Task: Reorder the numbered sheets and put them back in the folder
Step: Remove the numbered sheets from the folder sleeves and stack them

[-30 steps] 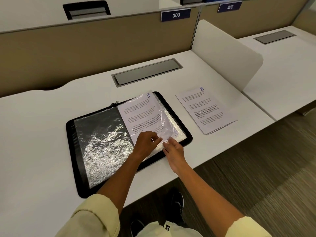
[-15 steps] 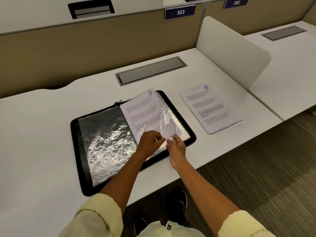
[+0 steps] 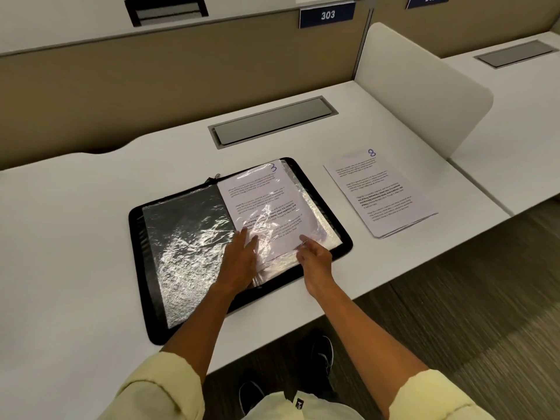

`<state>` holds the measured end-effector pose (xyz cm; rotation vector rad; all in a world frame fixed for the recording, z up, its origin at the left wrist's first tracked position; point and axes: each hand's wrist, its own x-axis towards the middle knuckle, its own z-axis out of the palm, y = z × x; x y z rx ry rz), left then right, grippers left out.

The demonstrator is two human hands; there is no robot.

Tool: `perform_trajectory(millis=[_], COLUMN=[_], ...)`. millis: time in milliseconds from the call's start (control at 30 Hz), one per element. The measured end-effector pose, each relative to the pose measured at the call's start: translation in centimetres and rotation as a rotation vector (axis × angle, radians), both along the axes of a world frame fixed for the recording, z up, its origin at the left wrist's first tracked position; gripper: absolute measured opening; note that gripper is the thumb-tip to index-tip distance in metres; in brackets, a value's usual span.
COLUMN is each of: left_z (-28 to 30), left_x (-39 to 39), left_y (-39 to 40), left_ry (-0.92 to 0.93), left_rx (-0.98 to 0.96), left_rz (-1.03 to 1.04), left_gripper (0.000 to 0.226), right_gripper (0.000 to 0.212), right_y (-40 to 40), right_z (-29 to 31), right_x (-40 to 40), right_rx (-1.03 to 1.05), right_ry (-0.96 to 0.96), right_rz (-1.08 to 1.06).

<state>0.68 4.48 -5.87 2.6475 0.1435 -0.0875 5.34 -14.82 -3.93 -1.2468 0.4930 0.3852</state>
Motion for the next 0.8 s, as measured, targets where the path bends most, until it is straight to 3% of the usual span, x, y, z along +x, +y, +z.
perform_trajectory(millis=[333,700,800], left_z=[0.0,0.2,0.5], left_x=[-0.9,-0.7,-0.9], left_y=[1.5,1.4,1.3], left_ry=[0.066,0.13,0.154], left_rx=[0.157,0.148,0.128], left_rz=[-0.053,-0.036,-0.049], left_gripper=[0.077,0.063,0.062], right_gripper=[0.035,0.01,0.01], right_y=[-0.6,-2.1,-2.0], right_z=[0.2,0.7,0.8], right_x=[-1.2,-5.0,-5.8], right_rx=[-0.107,-0.38,-0.348], right_ry=[0.024,0.037,0.064], right_rz=[-0.04,-0.279,-0.314])
